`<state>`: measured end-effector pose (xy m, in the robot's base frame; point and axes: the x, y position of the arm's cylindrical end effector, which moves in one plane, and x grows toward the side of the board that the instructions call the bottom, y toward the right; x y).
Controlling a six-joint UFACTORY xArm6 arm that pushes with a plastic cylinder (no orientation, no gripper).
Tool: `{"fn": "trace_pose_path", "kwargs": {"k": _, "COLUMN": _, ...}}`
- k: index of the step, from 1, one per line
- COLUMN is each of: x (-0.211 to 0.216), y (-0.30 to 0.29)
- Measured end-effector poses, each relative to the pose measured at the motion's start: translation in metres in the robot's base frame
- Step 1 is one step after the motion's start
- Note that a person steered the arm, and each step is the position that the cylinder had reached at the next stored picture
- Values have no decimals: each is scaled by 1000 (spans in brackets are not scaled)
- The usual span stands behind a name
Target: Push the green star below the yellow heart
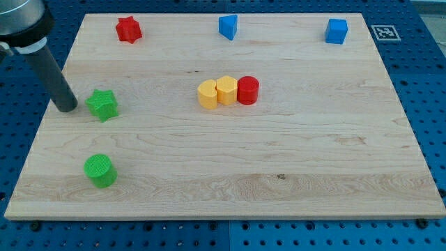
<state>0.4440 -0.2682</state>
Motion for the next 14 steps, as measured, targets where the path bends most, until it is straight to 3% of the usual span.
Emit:
{"fn": "trace_pose_path", "kwargs": {"k": 5, "x": 0, "y": -9}}
{"fn": "trace_pose_path", "kwargs": {"k": 12, "x": -3, "y": 126}}
{"fn": "trace_pose_path", "kwargs": {"k": 14, "x": 39, "y": 161}}
